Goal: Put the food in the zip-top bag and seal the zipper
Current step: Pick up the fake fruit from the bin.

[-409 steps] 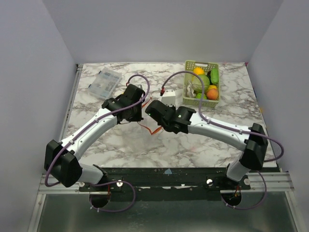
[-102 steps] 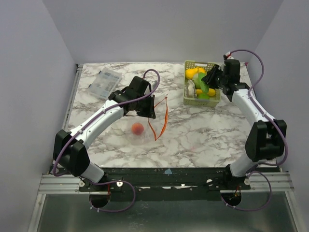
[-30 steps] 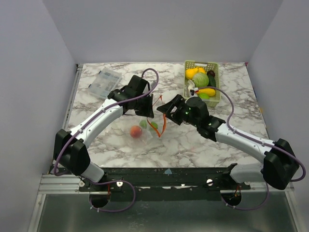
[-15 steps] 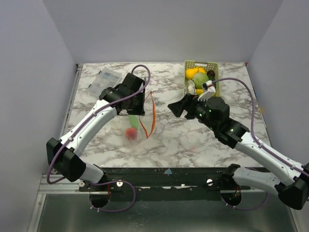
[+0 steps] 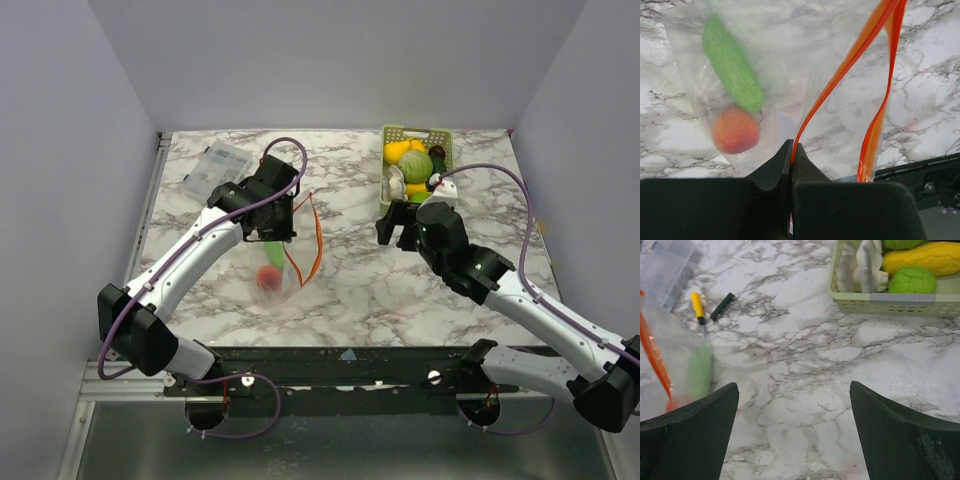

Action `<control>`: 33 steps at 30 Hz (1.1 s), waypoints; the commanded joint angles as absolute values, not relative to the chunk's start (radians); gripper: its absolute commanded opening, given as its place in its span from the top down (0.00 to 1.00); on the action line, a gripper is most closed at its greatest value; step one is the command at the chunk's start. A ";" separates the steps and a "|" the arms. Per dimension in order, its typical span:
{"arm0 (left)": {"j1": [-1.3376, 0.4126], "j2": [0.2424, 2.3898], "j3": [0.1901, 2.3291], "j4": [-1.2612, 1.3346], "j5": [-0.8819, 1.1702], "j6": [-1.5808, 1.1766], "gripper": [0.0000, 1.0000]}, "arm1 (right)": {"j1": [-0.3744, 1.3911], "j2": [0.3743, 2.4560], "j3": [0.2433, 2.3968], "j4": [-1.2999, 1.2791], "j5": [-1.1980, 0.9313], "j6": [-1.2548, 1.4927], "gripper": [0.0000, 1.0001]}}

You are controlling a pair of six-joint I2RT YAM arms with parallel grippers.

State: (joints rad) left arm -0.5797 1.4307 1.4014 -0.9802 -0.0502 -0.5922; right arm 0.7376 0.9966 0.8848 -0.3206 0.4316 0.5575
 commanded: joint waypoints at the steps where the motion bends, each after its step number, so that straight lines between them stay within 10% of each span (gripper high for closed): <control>1: -0.578 1.420 1.387 -0.948 -0.085 -0.545 1.00 | 0.701 1.075 0.951 -0.357 0.531 0.515 0.06; 33: -0.606 1.641 1.587 -0.854 0.110 -0.339 1.00 | 0.184 1.944 1.559 -0.095 0.256 0.525 0.13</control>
